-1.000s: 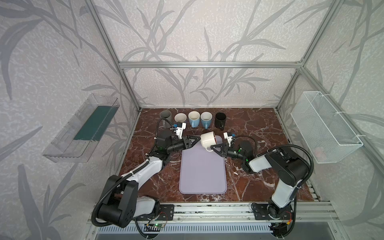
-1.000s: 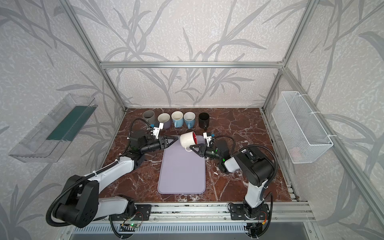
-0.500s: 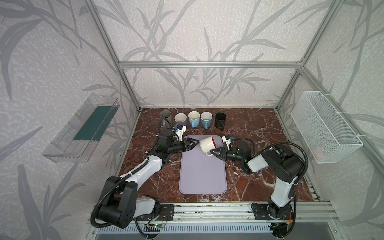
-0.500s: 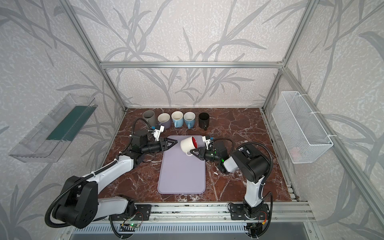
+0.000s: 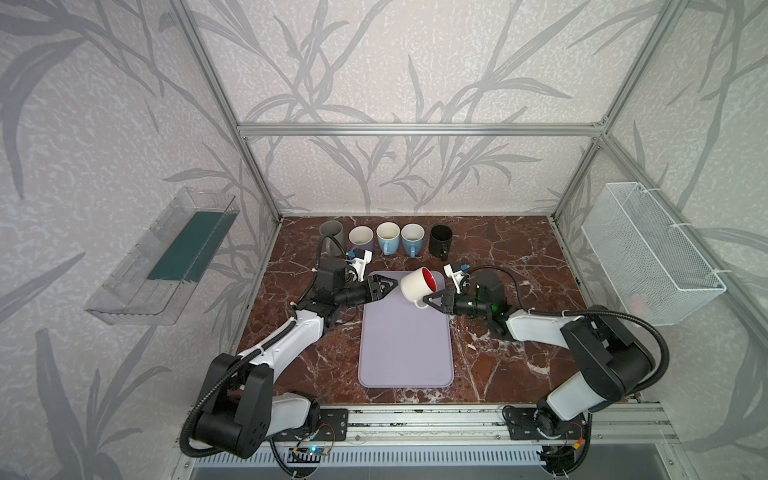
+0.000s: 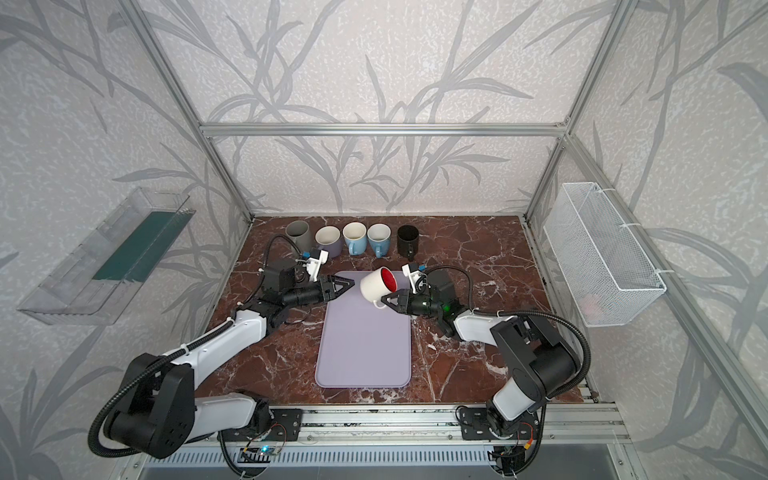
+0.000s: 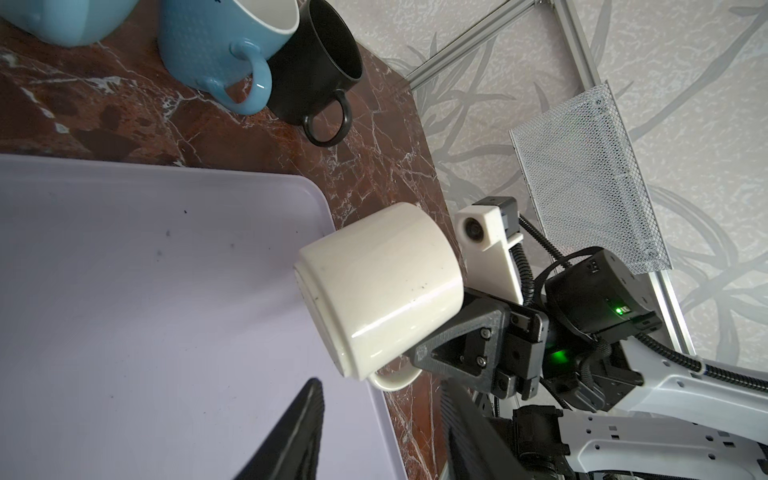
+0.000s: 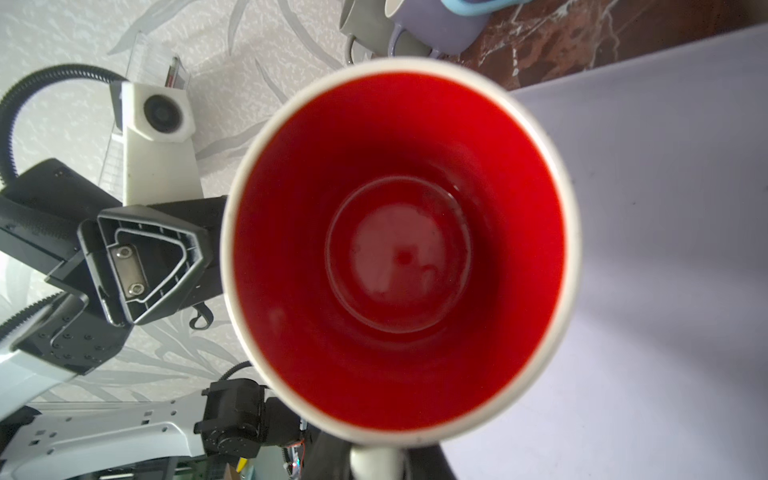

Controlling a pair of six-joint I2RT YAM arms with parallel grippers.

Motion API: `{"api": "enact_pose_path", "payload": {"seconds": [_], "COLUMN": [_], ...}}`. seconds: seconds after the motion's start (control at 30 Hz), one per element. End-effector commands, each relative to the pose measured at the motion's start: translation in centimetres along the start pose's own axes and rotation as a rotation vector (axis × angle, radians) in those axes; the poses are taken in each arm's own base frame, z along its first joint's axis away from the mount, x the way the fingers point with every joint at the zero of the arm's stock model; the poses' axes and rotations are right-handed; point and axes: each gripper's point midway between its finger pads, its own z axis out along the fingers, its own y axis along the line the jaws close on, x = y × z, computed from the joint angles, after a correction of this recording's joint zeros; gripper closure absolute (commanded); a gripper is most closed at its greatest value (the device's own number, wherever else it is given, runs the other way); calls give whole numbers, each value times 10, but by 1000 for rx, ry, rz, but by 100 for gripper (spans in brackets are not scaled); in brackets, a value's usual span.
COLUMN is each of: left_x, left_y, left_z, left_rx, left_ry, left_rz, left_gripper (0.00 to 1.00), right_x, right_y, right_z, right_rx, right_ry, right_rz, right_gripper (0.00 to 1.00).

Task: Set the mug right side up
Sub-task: 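Close the right gripper on the white mug's rim while the left gripper tilts it, then release the white mug from the left gripper and carry it upright with the right gripper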

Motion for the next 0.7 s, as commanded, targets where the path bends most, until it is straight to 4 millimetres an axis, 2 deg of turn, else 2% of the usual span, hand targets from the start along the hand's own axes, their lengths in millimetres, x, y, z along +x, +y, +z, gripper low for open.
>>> {"api": "enact_pose_path", "payload": {"seconds": [0.0,0.17,0.67], "left_x": [-11,-12,-10], "left_y": [-13,-14,-15], "left_z": [-4,-5,-8], "left_rx": [16,16,9], "left_ry": [-26,-29,-28], "left_rz": [48,53,64], "left_gripper": [51,51,52], "right_x": [-14,-17,-22], "right_y": [20,21,-3], "right_z": [-7,-12,-24], "right_rx": [20,75,284], "right_ry": [-10,2,52], "right_rz": [-131,-153,-245], "right_gripper": [100,100,100]}}
